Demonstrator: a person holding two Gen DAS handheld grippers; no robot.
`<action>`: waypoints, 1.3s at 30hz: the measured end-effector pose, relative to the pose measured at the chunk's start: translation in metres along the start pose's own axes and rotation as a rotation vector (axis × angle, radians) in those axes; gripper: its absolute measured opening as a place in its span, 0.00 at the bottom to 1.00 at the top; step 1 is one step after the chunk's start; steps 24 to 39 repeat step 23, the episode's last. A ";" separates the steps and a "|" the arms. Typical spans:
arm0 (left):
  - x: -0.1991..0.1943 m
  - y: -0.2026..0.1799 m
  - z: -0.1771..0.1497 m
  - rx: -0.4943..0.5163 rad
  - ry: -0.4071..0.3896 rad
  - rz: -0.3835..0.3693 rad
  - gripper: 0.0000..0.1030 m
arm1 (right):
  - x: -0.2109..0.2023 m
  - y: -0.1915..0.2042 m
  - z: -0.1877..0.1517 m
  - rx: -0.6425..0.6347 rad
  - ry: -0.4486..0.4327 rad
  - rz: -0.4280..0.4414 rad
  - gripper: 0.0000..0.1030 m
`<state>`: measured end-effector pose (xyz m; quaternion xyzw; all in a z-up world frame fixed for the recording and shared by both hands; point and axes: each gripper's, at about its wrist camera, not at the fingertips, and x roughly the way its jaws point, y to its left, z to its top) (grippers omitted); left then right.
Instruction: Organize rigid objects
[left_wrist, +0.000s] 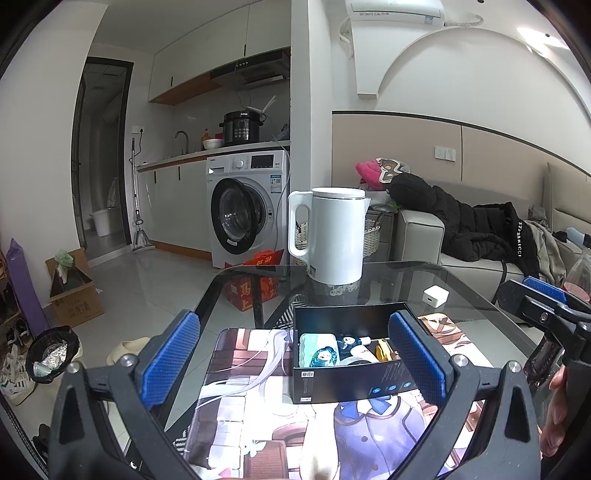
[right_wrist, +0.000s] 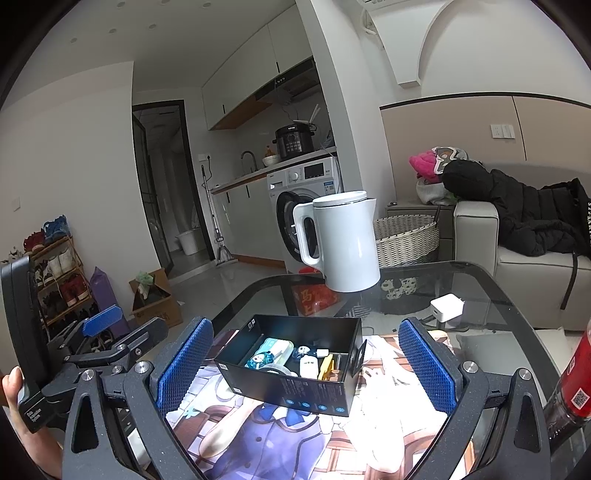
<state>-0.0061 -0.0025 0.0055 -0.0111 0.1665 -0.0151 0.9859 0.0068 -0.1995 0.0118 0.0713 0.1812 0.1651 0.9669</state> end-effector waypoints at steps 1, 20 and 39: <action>0.000 -0.001 0.000 0.000 -0.001 0.000 1.00 | 0.000 0.000 0.000 0.000 0.000 0.000 0.99; -0.002 -0.004 -0.001 -0.006 -0.001 0.009 1.00 | 0.003 0.001 0.001 0.002 0.013 0.004 0.99; -0.003 -0.004 0.000 -0.006 0.001 0.001 1.00 | 0.003 0.001 0.001 0.002 0.014 0.006 0.99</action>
